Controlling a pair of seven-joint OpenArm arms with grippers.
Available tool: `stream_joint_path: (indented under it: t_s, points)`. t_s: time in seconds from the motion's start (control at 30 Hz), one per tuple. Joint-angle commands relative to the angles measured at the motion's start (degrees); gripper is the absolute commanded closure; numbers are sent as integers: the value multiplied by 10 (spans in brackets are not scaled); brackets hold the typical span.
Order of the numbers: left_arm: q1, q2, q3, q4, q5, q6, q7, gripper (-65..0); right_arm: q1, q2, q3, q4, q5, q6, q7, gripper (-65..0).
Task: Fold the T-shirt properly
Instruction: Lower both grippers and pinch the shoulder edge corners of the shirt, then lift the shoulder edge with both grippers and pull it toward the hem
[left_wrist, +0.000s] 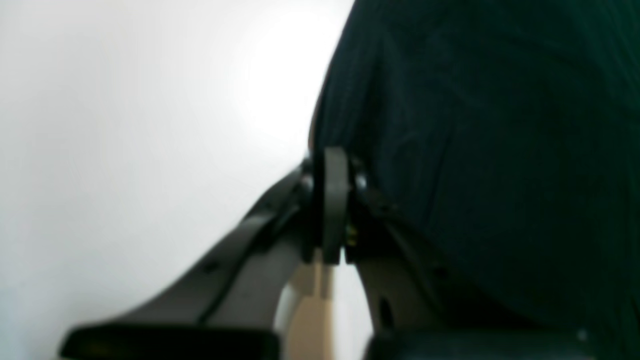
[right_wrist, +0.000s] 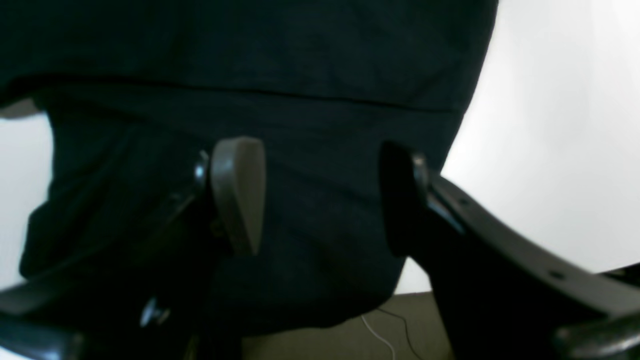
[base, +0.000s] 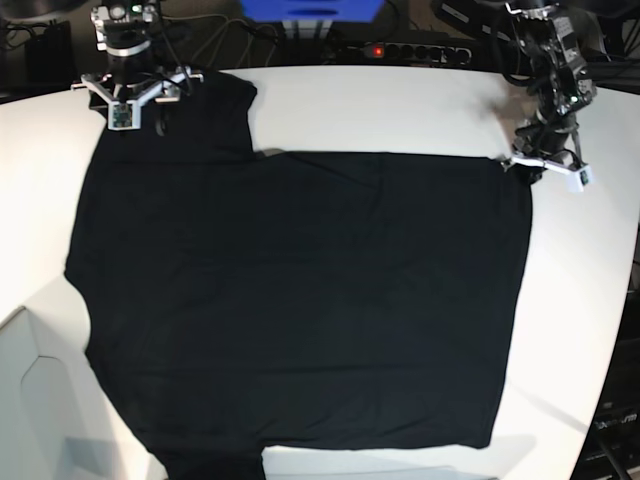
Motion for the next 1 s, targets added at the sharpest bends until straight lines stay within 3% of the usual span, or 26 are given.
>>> stream_joint_path:
  t_s: [0.0, 0.17, 0.3, 0.4, 0.57, 0.97]
  points:
    - [12, -3, -1, 3, 3, 3, 27, -6, -1, 3, 3, 9, 1, -1, 14, -370]
    - [35, -4, -3, 27, 2, 2, 23, -1, 21, 2, 42, 3, 19, 3, -13, -393]
    - [42, -5, -3, 43, 2, 2, 23, -1, 59, 2, 104, 1, 76, 64, -73, -405]
    - [42, -4, -3, 43, 2, 2, 24, -1, 92, 1, 140, 0, 84, 112, -137, -406]
    - [42, -4, -3, 43, 2, 2, 24, -1, 134, 1, 178, -22, 84, 162, -211, -406]
    - [42, -4, -32, 43, 2, 2, 26, -1, 144, 1, 188, -115, 85, 167, -218, -405]
